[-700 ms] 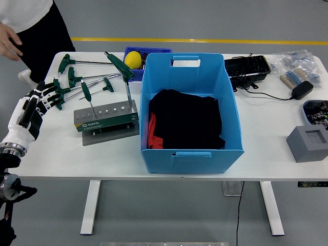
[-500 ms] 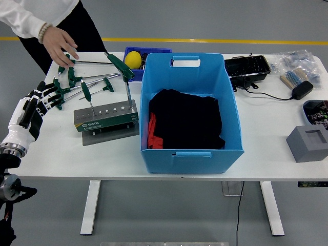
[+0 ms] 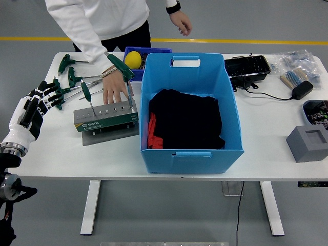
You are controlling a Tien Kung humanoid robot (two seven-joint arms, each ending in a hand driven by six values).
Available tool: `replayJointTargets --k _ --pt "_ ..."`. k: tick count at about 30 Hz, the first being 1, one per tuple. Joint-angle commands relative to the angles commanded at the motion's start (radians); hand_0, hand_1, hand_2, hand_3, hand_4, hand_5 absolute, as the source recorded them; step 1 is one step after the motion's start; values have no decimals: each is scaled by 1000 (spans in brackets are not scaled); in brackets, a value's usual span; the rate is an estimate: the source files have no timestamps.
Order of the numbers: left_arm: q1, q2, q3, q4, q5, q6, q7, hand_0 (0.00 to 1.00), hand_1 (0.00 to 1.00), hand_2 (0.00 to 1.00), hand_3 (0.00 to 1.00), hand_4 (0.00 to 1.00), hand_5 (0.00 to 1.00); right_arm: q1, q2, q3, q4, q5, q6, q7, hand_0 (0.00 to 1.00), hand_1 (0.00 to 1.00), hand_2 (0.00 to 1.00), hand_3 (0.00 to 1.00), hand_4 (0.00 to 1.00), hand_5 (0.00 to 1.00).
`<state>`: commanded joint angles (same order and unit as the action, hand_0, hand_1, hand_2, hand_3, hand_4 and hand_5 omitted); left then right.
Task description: Lift tool from toolbox,place it in box,lift tool from toolbox,place it in box
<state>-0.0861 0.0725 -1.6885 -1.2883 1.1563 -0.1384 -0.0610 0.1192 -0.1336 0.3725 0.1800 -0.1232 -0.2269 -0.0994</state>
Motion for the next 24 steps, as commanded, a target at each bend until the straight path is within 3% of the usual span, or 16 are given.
replayJointTargets --k 18,22,24 --pt "-10 8 -3 -12 75 -3 -35 729 733 809 727 856 727 4 -3 3 0 -2 1 0 649 641 718 580 810 673" --pt "-18 18 -1 -17 125 -3 -58 729 733 809 727 856 727 4 -3 13 0 -14 0 -3 649 641 718 580 810 673" --pt "-28 30 -1 -26 192 1 -91 748 769 852 760 900 673 4 -4 13 0 -16 0 -4 649 640 718 582 817 691"
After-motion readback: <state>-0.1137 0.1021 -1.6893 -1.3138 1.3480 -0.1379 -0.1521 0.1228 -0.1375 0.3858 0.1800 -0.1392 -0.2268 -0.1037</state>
